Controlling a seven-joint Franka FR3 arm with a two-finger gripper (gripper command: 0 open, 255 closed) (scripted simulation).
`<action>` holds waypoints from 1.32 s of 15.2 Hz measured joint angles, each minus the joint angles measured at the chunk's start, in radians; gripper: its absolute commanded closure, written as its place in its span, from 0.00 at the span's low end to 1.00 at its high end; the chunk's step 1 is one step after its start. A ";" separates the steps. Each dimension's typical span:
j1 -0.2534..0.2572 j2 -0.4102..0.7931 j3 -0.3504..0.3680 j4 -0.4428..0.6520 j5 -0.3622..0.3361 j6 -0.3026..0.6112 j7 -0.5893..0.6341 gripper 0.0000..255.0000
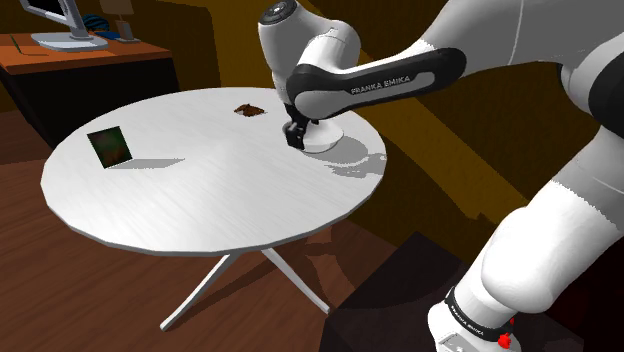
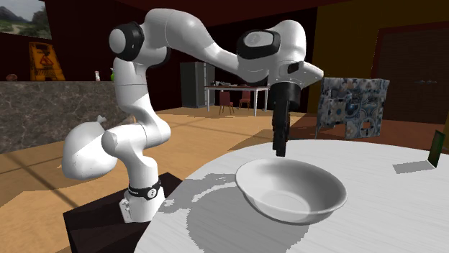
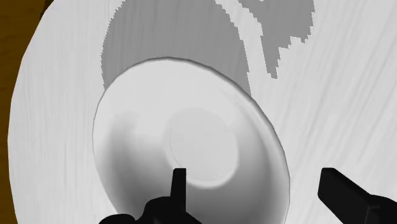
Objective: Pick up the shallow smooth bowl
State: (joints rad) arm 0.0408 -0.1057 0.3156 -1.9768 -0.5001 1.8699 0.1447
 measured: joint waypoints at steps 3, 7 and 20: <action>0.005 0.056 0.013 0.029 -0.048 0.009 0.026 0.00; 0.005 0.070 0.013 -0.005 -0.065 0.049 0.052 0.00; 0.004 0.080 0.014 -0.026 -0.076 0.076 0.072 1.00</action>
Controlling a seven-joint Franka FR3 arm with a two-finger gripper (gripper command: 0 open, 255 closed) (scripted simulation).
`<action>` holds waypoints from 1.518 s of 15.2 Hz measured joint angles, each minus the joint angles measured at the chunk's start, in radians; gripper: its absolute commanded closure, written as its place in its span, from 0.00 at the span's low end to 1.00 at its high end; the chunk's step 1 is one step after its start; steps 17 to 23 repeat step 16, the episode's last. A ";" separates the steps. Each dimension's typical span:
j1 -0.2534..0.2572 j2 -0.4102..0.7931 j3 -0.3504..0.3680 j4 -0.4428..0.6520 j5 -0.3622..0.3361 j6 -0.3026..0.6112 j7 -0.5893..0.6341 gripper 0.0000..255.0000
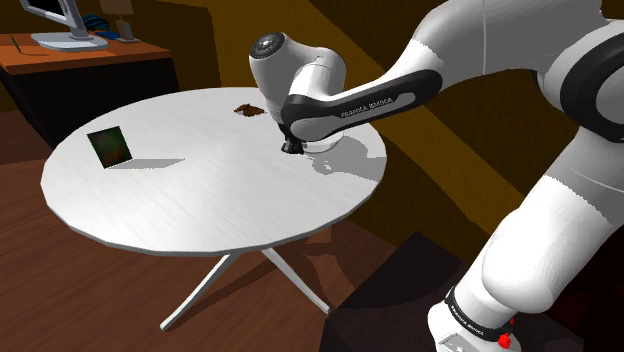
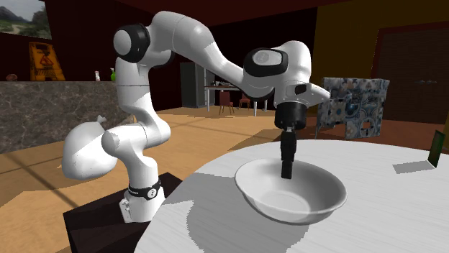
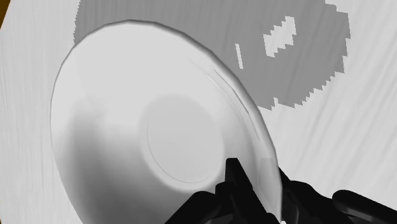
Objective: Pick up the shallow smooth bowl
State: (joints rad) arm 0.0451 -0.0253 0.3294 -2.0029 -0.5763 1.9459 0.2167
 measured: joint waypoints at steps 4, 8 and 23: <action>0.000 -0.010 -0.001 0.026 0.012 -0.031 -0.022 1.00; 0.002 -0.018 0.001 0.066 0.023 -0.073 -0.047 1.00; 0.005 -0.027 0.004 0.154 0.040 -0.158 -0.095 1.00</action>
